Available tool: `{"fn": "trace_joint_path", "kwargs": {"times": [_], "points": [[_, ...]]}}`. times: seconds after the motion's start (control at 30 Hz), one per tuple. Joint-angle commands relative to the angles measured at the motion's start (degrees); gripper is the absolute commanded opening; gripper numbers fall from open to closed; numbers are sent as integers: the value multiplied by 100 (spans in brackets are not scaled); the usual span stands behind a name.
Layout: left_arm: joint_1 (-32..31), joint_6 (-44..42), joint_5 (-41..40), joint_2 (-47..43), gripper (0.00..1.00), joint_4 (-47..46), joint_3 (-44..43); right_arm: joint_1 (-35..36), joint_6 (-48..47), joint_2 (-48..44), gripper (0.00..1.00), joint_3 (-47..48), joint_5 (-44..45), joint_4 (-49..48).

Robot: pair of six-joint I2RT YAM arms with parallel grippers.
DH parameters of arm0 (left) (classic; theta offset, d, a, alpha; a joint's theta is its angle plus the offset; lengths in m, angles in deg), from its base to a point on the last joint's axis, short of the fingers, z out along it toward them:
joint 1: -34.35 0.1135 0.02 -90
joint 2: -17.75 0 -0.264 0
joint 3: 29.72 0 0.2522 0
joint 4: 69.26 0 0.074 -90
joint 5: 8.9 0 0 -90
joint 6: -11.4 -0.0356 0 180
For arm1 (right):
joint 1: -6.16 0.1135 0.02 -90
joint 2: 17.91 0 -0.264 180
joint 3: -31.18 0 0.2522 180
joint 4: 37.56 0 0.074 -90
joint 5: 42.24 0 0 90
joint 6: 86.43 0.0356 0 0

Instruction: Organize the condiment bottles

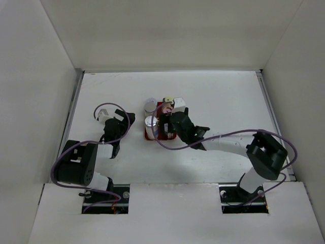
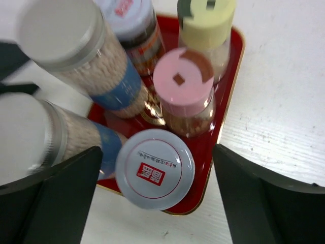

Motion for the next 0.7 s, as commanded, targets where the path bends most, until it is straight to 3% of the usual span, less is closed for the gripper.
{"fn": "trace_joint_path", "kwargs": {"times": [0.0,0.3,0.47,0.67], "points": [[18,-3,-214,-227,100,135,-83,49,-11,-804,100,-63,323,-251],[18,-21,-232,-341,100,487,-180,-934,243,-1834,100,-1338,956,-374],[-9,-38,-275,-333,100,487,-215,-1480,446,-1686,100,-1760,921,-628],[-52,-56,-267,-298,100,435,-233,-1639,411,-1149,100,-1787,816,-989]]}}
